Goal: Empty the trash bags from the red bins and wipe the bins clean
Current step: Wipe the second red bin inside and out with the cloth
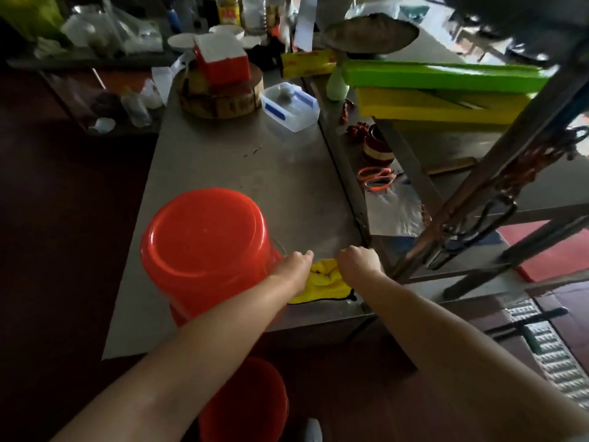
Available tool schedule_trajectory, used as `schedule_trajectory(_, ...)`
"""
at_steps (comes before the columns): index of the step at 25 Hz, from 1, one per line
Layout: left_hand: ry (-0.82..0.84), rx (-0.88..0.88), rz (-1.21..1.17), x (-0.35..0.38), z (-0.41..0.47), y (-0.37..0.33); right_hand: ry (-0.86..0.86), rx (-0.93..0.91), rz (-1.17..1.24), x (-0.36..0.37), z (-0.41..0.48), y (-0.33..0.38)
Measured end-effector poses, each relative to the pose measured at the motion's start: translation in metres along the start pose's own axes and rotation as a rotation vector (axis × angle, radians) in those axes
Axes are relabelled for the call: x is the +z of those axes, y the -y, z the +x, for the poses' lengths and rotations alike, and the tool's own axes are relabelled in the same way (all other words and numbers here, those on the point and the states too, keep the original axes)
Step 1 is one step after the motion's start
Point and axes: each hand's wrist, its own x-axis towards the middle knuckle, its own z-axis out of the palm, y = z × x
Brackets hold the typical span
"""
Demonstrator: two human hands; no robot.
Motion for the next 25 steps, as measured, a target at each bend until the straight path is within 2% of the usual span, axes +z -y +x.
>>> schedule_trajectory(3,-0.084,-0.019,0.016,0.021,0.024,0.002,-0.051,0.064,0.052,0.015,0.022,-0.001)
schedule_trajectory(6,-0.156,0.054,0.043,0.052,0.027,0.006,-0.054,0.087,0.062,0.038,0.026,0.000)
schedule_trajectory(9,0.002,0.076,0.159,0.117,0.008,0.012,0.060,0.024,-0.029,0.092,0.005,0.015)
schedule_trajectory(14,0.208,0.037,0.140,0.179,-0.022,0.024,0.251,-0.020,0.028,0.149,-0.026,0.030)
schedule_trajectory(17,0.179,0.039,0.144,0.164,-0.023,0.026,0.253,-0.022,0.067,0.137,-0.024,0.035)
schedule_trajectory(20,0.135,0.051,0.232,0.113,-0.023,0.025,0.246,0.003,0.158,0.096,-0.013,0.039)
schedule_trajectory(22,0.005,0.099,0.329,0.065,-0.028,0.028,0.223,0.029,0.297,0.052,-0.003,0.041)
schedule_trajectory(25,-0.214,0.138,0.394,-0.004,-0.038,0.032,0.095,0.040,0.535,-0.015,0.014,0.048)
